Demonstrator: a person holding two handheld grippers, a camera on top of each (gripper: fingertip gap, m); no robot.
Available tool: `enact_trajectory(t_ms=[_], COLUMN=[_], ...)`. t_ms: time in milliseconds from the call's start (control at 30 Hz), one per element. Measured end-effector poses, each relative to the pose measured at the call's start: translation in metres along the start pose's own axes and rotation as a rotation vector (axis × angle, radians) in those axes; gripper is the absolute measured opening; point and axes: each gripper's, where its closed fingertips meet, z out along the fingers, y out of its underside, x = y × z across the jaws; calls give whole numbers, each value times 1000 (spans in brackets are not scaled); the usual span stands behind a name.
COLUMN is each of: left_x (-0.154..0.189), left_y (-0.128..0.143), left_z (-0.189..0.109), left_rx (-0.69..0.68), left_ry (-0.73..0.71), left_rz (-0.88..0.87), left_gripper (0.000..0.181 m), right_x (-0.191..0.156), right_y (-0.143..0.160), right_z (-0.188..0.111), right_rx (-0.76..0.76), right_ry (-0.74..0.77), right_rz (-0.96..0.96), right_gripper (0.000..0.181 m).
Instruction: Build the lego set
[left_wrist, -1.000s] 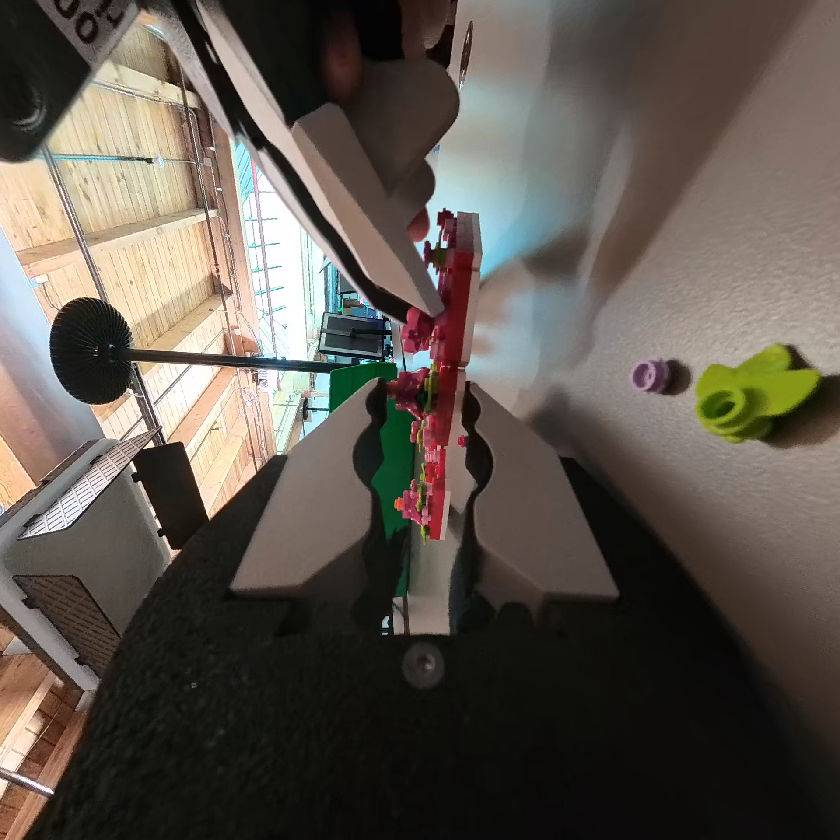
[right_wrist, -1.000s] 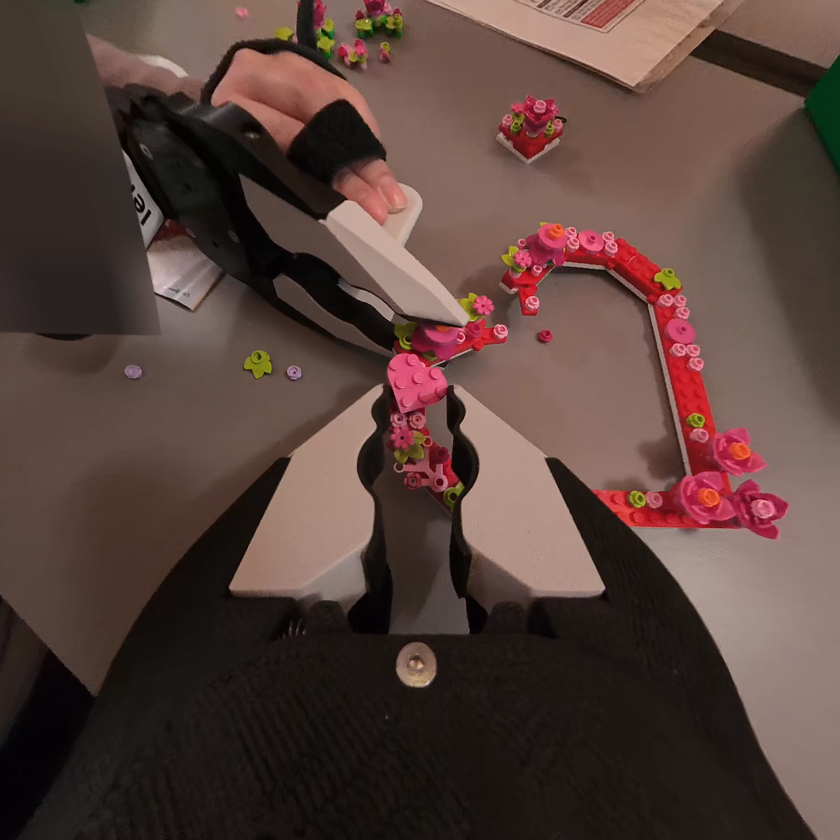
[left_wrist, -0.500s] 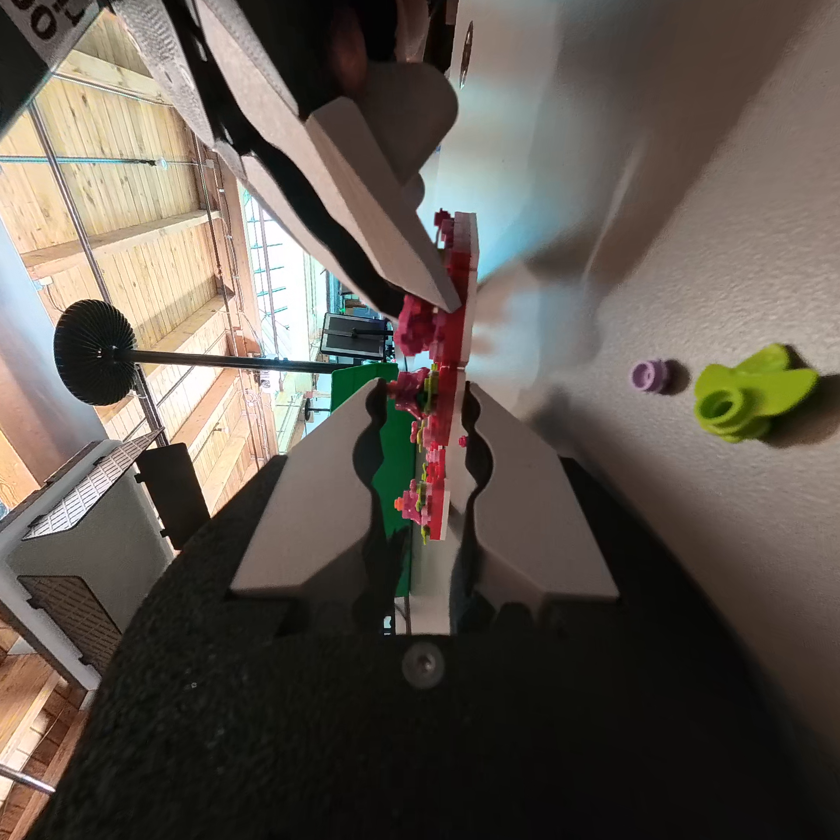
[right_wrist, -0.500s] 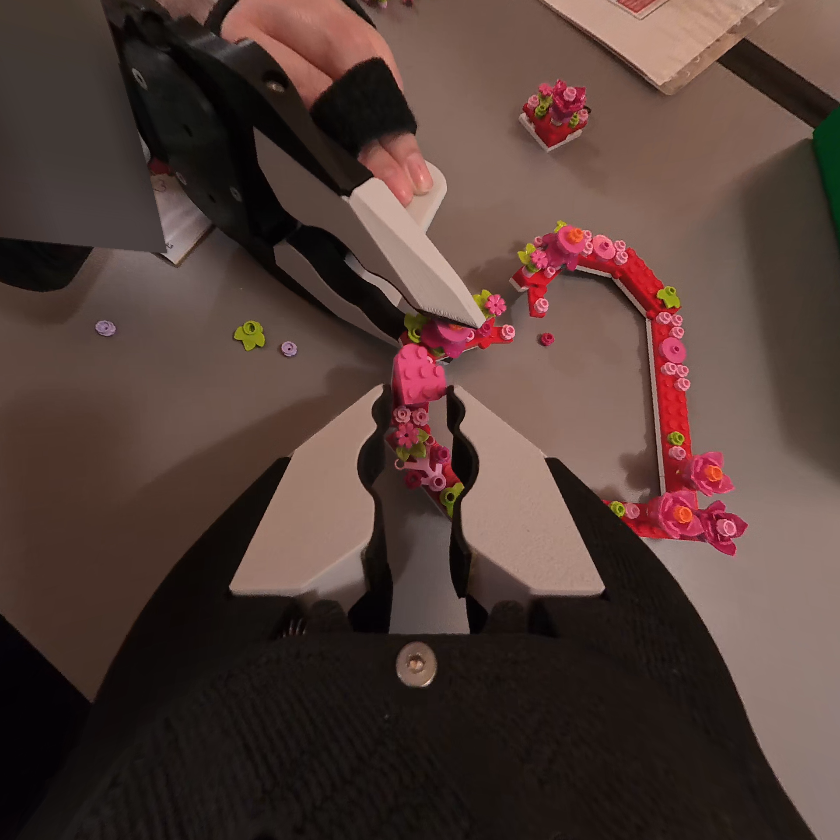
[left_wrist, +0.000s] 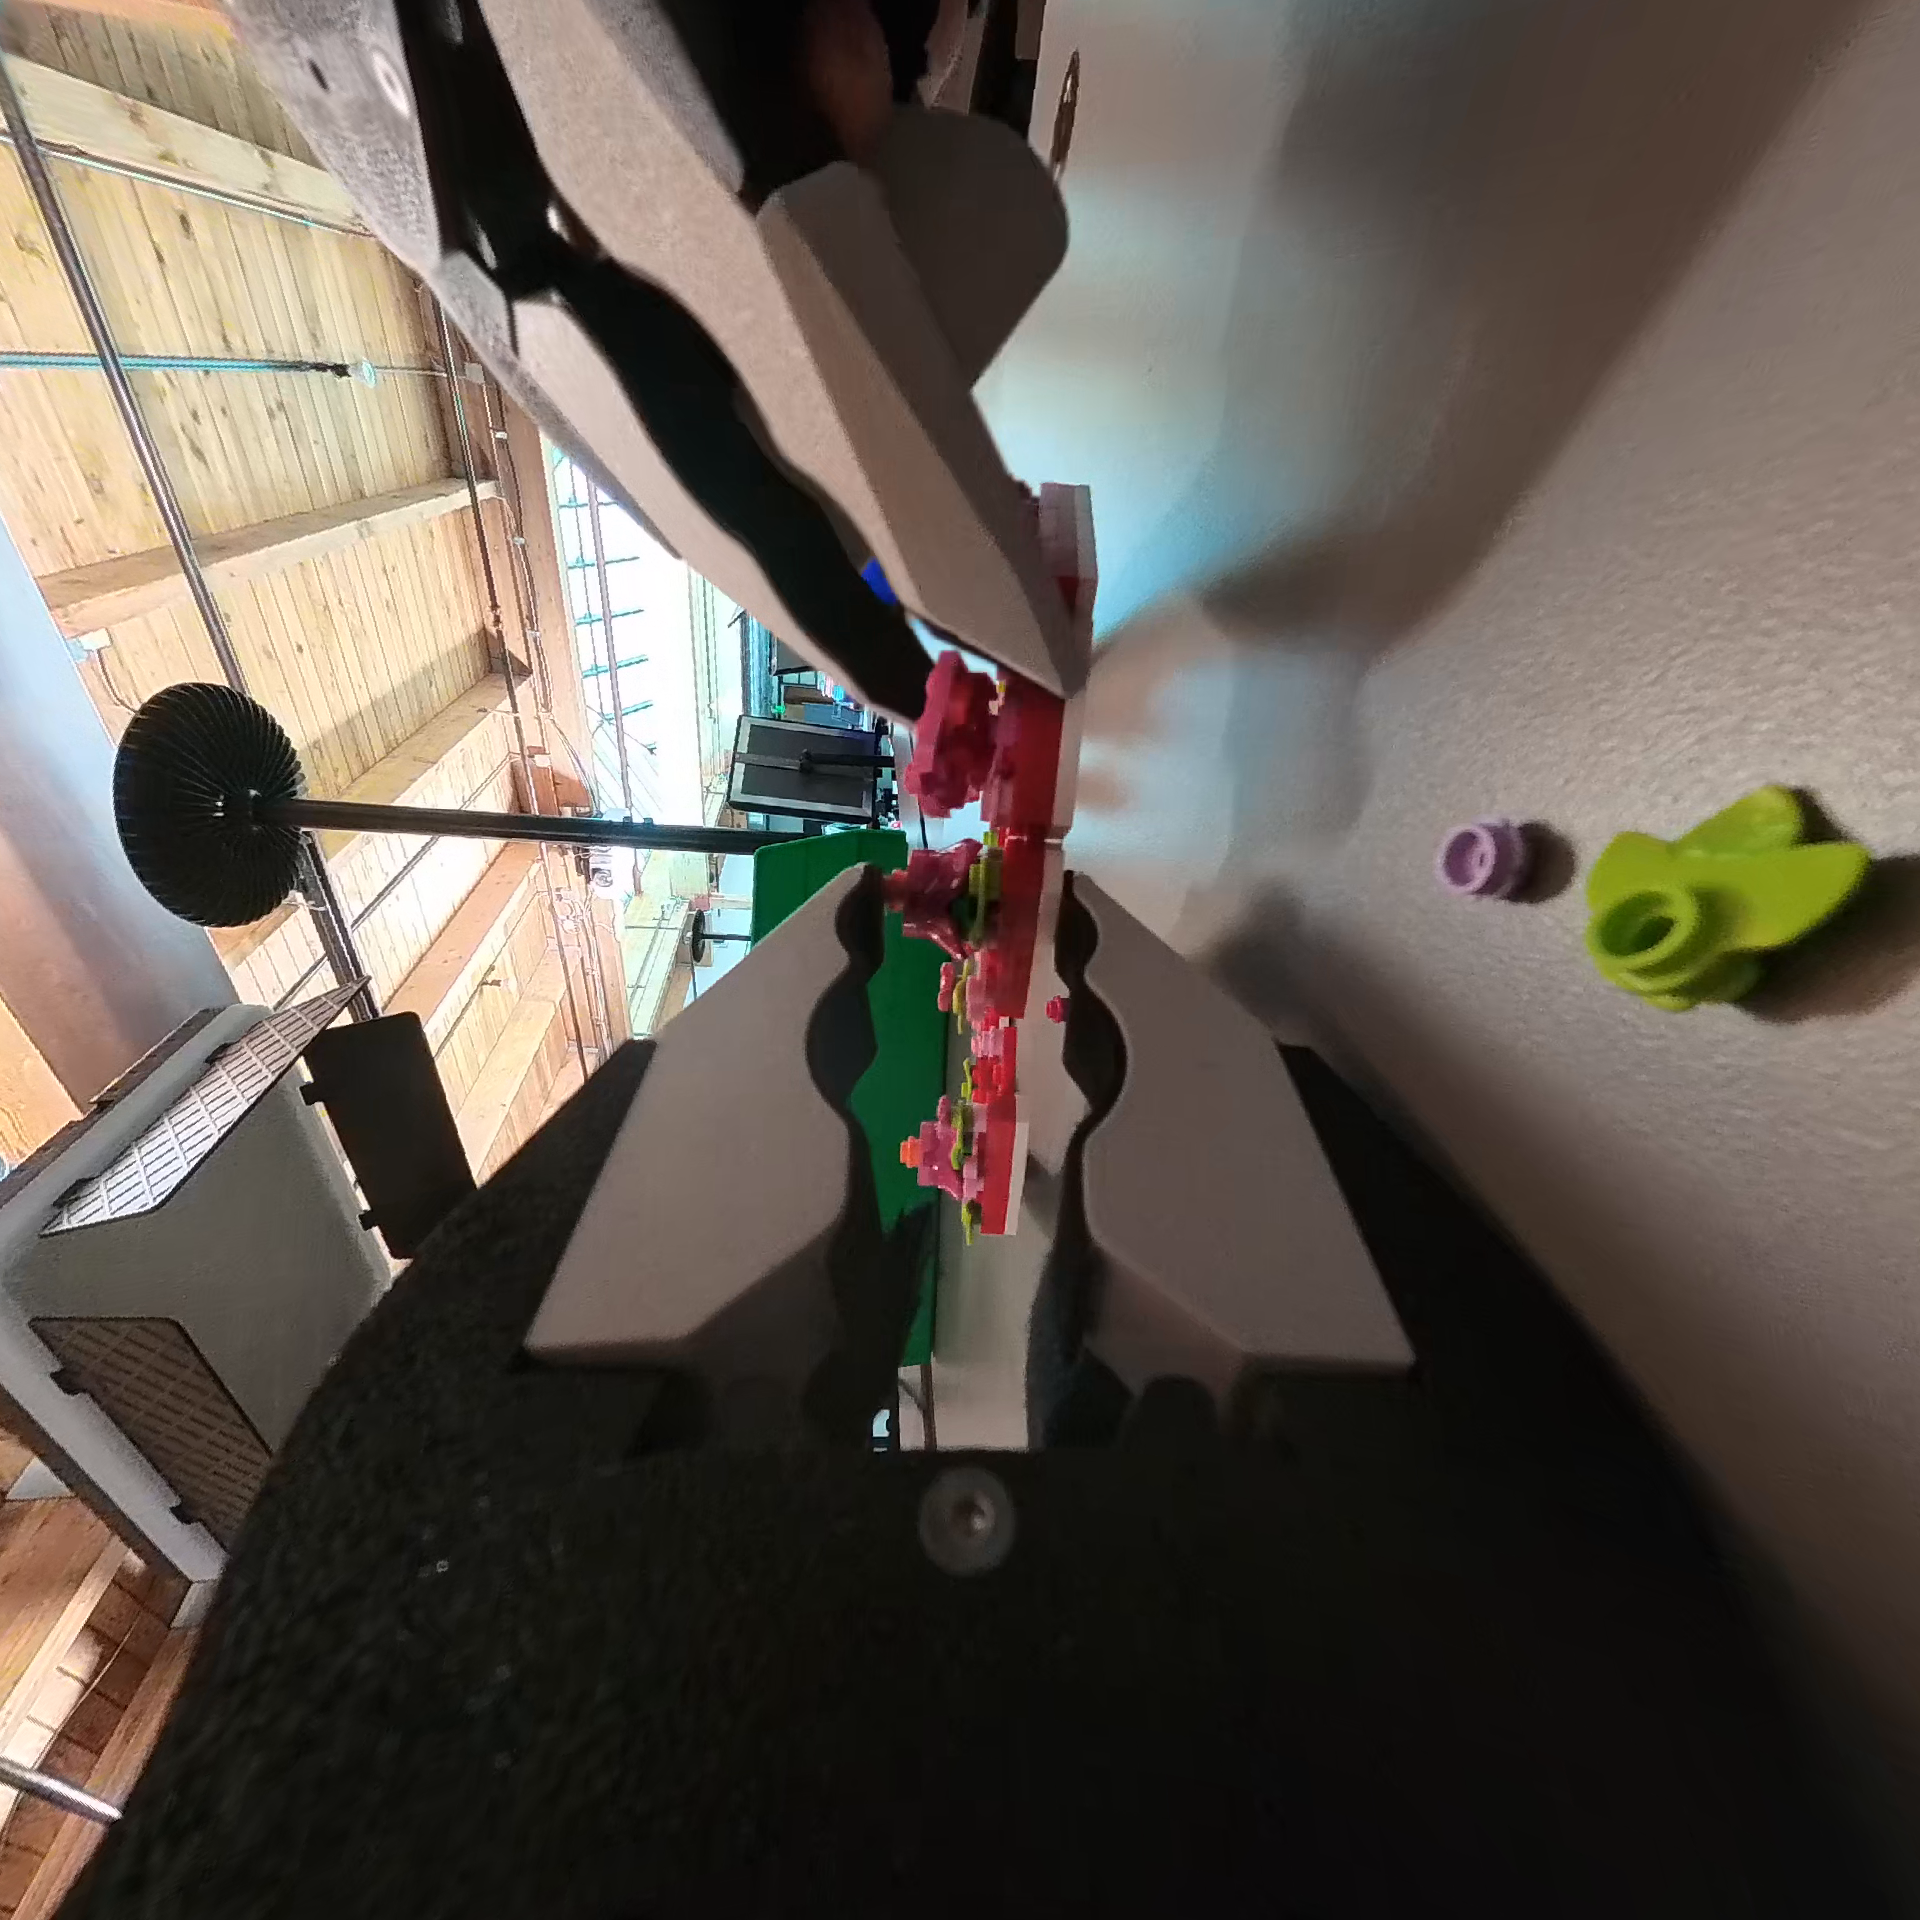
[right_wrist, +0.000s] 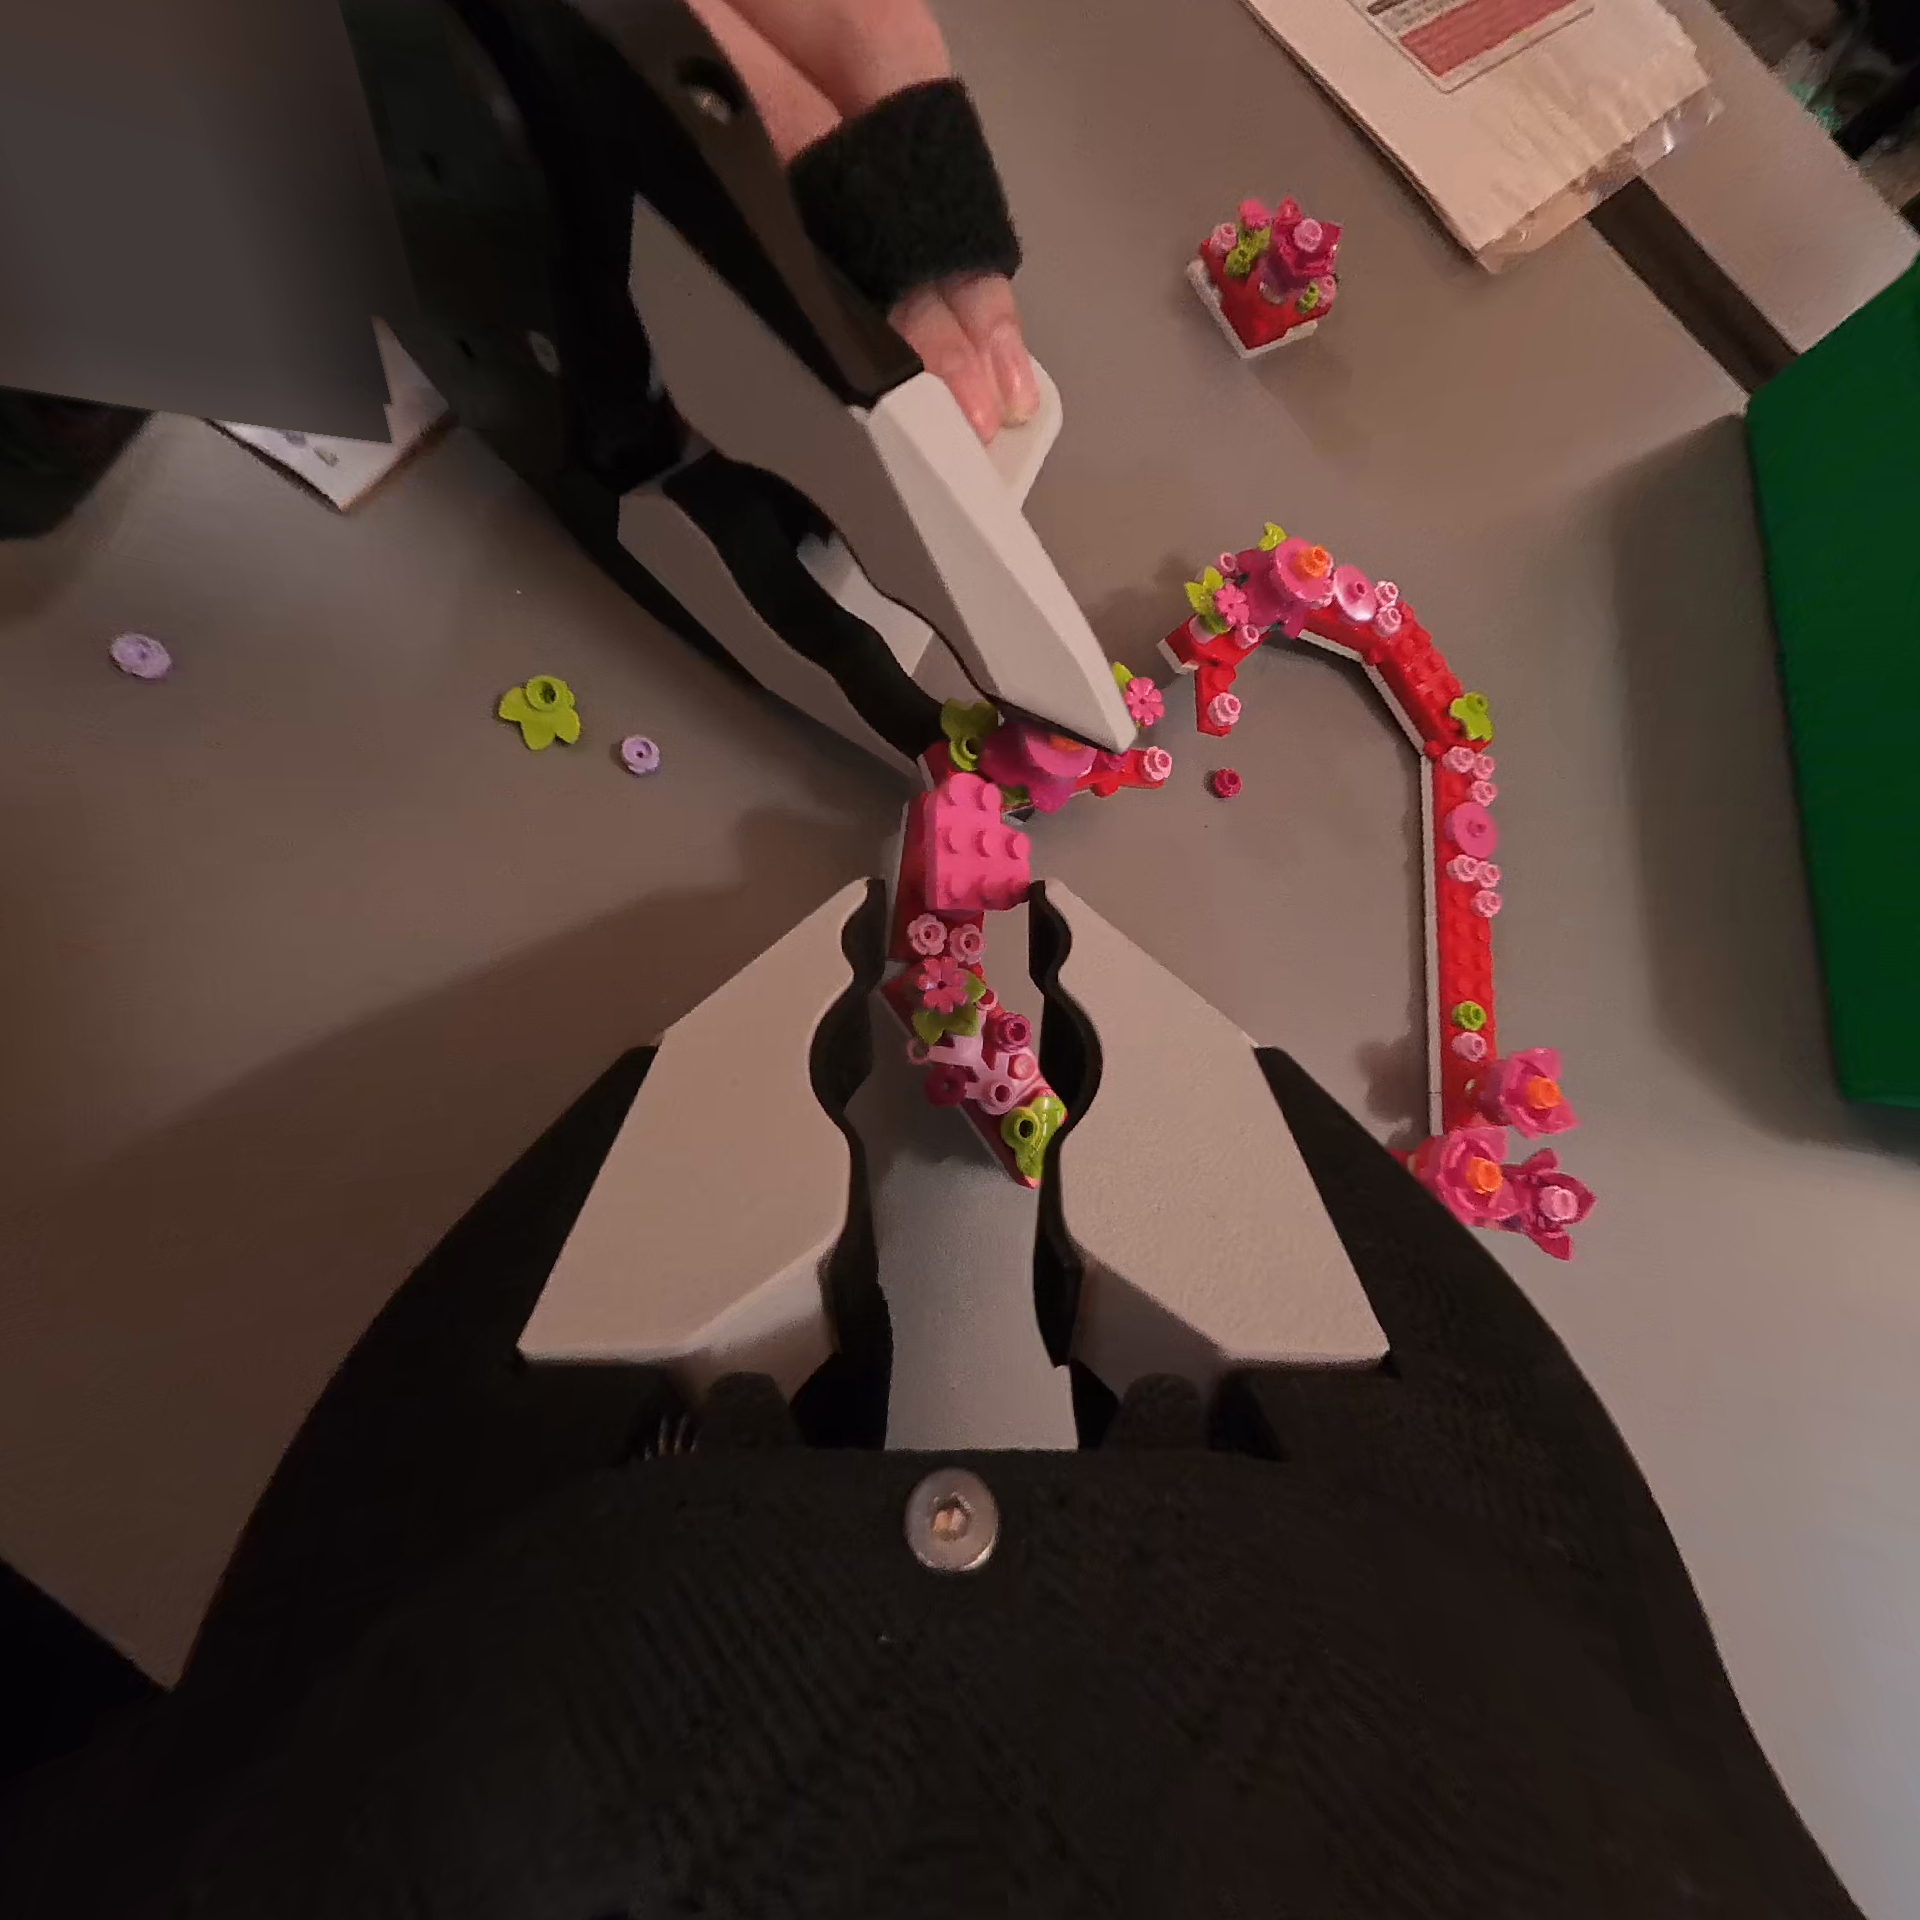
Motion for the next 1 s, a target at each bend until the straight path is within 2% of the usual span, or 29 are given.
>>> enact_trajectory(t_ms=[200,700,1000], left_x=[0,1,1], left_y=[0,0,0], left_z=[0,0,0], left_rx=[0,-2,-3], left_ry=[0,4,7], left_rz=[-2,-4,-6], left_gripper=[30,30,30], right_x=[-3,2,3], right_y=[7,8,7], right_z=[4,3,5], right_rx=[-82,-234,-239], right_ry=[105,363,427], right_rz=[-194,-630,-683], right_gripper=[33,33,32])
